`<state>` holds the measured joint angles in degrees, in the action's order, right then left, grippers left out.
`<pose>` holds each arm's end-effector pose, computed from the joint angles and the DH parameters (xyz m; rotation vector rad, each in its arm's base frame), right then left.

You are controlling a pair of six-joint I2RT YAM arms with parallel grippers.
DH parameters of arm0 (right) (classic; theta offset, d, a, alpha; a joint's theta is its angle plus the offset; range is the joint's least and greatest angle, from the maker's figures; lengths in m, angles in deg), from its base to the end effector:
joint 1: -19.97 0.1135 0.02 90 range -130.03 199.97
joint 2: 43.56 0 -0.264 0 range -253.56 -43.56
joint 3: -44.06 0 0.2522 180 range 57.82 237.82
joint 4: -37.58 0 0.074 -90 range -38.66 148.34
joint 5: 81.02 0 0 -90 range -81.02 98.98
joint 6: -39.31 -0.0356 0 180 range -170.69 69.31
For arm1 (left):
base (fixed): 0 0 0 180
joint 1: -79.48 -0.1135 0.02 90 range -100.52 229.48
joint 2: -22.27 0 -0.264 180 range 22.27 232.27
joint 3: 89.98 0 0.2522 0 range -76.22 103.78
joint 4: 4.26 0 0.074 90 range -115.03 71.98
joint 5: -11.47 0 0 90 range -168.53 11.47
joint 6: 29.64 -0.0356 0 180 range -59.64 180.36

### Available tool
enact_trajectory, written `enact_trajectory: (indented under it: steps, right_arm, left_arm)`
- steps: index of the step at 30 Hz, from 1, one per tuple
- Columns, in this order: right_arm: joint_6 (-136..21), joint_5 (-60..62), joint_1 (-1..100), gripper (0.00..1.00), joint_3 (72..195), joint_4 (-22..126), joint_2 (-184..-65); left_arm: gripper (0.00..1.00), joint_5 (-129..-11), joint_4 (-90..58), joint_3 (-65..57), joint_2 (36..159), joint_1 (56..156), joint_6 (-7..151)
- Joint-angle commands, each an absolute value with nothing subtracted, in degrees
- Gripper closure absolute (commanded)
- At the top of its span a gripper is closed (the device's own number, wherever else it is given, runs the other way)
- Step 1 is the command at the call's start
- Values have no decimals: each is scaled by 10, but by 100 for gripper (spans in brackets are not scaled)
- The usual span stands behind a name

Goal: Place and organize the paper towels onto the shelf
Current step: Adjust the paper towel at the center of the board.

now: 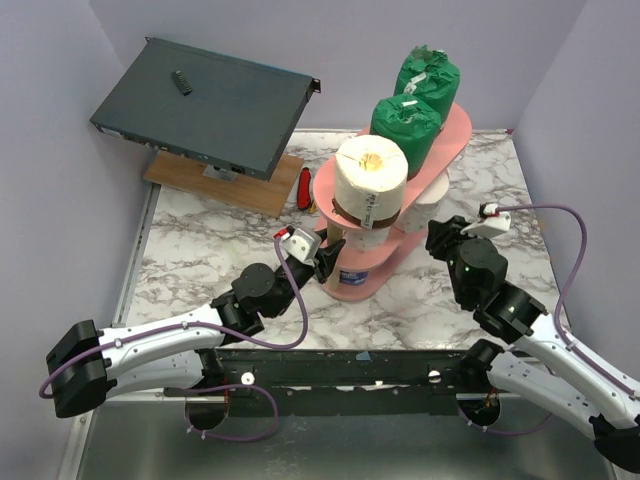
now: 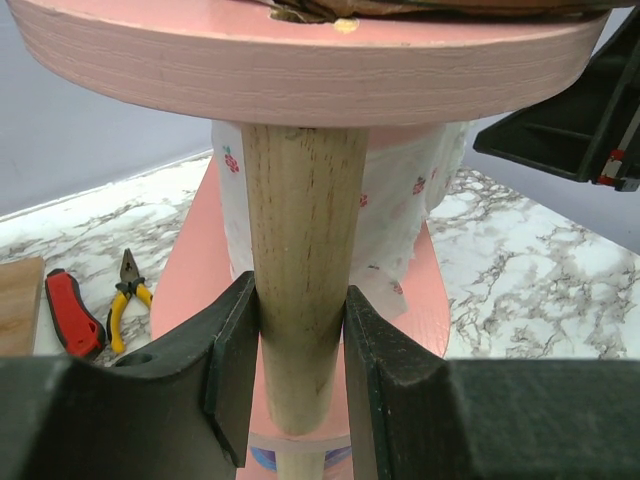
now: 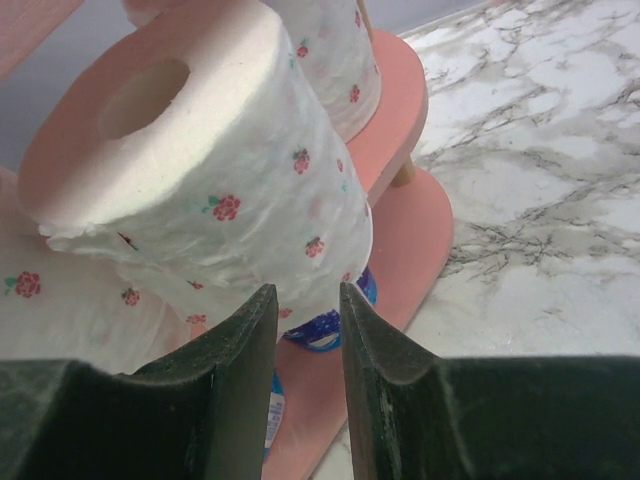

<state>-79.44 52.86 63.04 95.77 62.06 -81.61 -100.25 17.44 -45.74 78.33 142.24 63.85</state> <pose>0.1301 0.0879 0.3171 0.3346 1.6802 0.2581 0.1147 -0.1940 0.2992 0.4177 1.3849 -0.6899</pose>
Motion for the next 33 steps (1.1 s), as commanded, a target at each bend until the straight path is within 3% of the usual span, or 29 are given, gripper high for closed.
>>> enact_trajectory:
  steps: [1,33]
  right_arm:
    - [-763,520,633,65,949,556,-830]
    - [-738,428,615,65,937,398,-951]
  left_arm:
    - [100,-1053,150,-465,762,1425,658]
    - [100,-1056,129,-468,761,1434,677]
